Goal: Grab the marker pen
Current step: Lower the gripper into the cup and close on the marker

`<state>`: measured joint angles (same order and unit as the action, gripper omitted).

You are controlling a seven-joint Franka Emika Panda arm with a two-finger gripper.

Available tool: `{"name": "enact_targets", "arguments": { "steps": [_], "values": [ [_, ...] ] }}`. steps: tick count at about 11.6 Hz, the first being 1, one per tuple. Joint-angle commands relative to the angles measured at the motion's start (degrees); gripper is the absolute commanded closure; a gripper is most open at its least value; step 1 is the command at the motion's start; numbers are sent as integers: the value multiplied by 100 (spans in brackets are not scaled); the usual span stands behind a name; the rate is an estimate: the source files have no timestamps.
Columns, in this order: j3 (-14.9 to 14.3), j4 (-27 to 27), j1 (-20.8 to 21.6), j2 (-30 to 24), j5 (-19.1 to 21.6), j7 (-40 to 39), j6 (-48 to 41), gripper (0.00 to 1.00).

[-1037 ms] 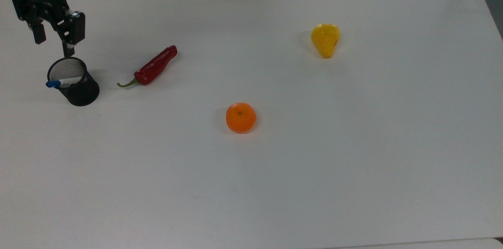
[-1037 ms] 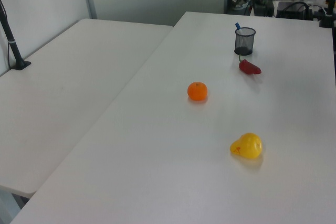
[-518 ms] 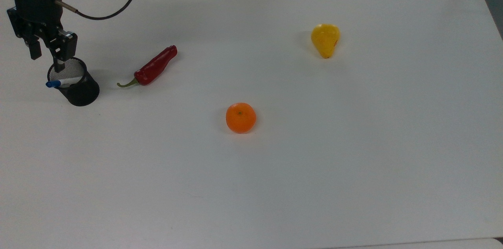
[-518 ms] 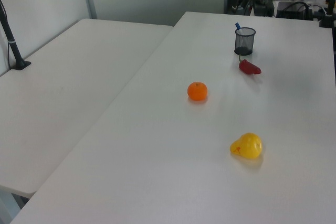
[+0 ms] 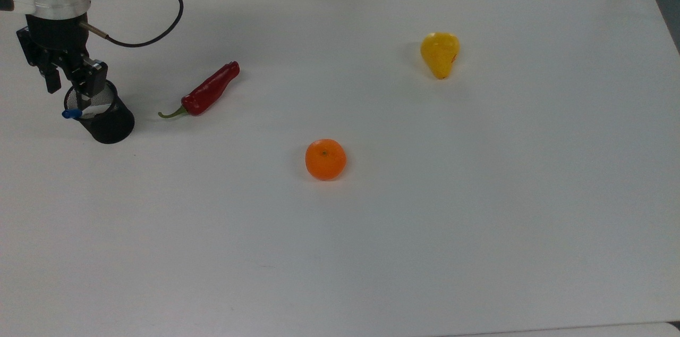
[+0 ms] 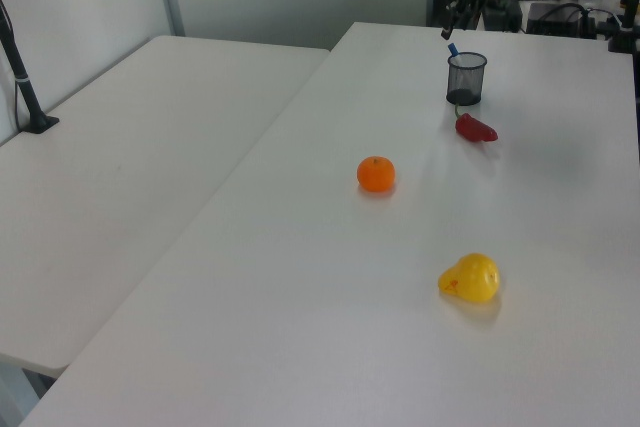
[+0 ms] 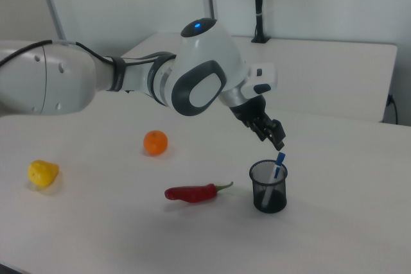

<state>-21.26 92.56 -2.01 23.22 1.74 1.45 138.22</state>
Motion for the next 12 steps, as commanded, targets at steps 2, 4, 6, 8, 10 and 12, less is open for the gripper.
{"name": "enact_targets", "arguments": {
  "steps": [2, 4, 6, 8, 10, 12],
  "values": [
    [-28, 148, 8, 148, -225, 40, 434, 40],
    [-28, 157, -27, 183, -305, 40, 591, 40],
    [-28, 148, -54, 297, -375, 40, 636, 40],
    [-19, 148, -71, 350, -542, 40, 636, 40],
    [-28, 148, -72, 412, -560, 23, 636, 45],
    [-27, 148, -72, 438, -604, -48, 645, 50]
  ]
}}
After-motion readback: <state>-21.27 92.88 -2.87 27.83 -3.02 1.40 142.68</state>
